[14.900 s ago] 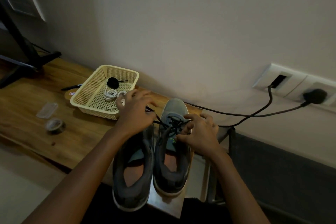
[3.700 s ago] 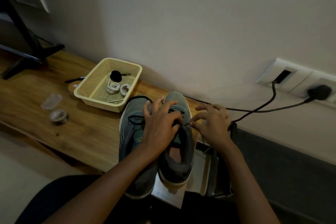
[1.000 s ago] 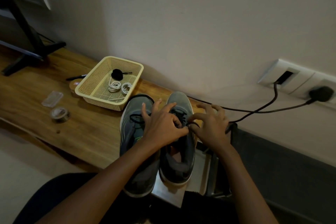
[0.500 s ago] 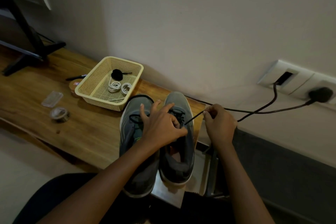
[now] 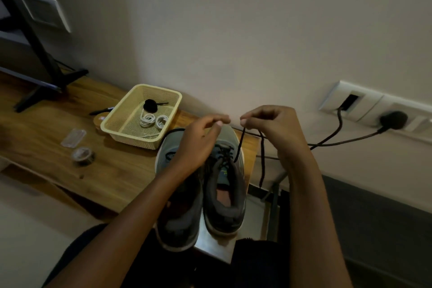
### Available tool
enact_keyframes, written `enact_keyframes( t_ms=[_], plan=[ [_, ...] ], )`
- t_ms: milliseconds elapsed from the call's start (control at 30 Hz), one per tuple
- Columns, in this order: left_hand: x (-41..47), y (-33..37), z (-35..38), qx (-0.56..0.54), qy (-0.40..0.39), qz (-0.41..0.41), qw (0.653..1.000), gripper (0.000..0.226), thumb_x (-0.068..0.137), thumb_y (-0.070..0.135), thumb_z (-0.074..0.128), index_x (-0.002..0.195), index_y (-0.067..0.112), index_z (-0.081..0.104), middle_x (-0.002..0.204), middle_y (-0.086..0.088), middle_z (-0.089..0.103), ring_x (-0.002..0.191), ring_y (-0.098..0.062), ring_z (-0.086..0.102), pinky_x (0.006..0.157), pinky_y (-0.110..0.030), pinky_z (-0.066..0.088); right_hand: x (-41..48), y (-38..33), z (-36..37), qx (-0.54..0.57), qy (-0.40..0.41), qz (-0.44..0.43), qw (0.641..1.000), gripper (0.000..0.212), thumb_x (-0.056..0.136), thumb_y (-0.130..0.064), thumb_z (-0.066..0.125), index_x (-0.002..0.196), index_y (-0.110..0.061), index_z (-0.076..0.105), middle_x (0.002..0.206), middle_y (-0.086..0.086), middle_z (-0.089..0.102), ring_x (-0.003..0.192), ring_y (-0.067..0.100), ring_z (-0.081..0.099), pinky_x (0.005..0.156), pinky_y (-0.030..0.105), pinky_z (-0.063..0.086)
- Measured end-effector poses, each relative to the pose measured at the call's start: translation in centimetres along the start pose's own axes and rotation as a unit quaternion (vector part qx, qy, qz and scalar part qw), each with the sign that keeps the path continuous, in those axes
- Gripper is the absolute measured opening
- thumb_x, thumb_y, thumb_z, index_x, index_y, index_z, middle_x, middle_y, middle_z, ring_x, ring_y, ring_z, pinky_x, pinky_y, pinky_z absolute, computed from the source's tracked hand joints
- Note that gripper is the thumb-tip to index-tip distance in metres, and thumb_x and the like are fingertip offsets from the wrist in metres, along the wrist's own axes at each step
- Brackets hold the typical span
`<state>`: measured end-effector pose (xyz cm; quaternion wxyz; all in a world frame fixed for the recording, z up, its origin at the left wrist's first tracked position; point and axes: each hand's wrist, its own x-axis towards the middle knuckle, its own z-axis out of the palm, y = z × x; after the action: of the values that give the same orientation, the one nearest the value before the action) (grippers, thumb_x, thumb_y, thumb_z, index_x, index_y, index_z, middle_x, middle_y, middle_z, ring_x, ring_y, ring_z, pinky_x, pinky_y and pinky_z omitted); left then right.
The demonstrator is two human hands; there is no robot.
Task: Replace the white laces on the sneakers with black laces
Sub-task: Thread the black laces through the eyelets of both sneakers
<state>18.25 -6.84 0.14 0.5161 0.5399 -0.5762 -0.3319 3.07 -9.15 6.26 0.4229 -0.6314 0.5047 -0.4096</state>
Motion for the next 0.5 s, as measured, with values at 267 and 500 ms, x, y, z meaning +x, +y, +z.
enact_keyframes(
  t_ms=[267, 500],
  plan=[
    [-1.8, 8.3, -0.2, -0.027, -0.023, 0.060, 0.998, 0.033, 0.087, 0.001, 0.061, 0.117, 0.014, 0.063, 0.109, 0.000, 0.069, 0.102, -0.007, 0.064, 0.090, -0.025, 0.052, -3.7, -5.1, -1.0, 0.096, 0.051, -0.068, 0.992, 0.016, 0.075, 0.005, 0.069, 0.071, -0.010, 0.070, 0.068, 0.004, 0.069, 0.068, 0.009, 0.066, 0.064, 0.015, 0.050],
    [-5.0, 12.4, -0.5, 0.029, 0.041, 0.099, 0.994, 0.025, 0.087, 0.018, 0.066, 0.112, 0.012, 0.069, 0.098, -0.001, 0.072, 0.091, -0.008, 0.067, 0.083, -0.029, 0.056, -7.9, -8.3, -1.2, 0.122, 0.079, -0.089, 0.985, 0.013, 0.078, 0.006, 0.066, 0.075, -0.006, 0.069, 0.071, 0.007, 0.067, 0.069, 0.009, 0.065, 0.065, 0.016, 0.051]
  ],
)
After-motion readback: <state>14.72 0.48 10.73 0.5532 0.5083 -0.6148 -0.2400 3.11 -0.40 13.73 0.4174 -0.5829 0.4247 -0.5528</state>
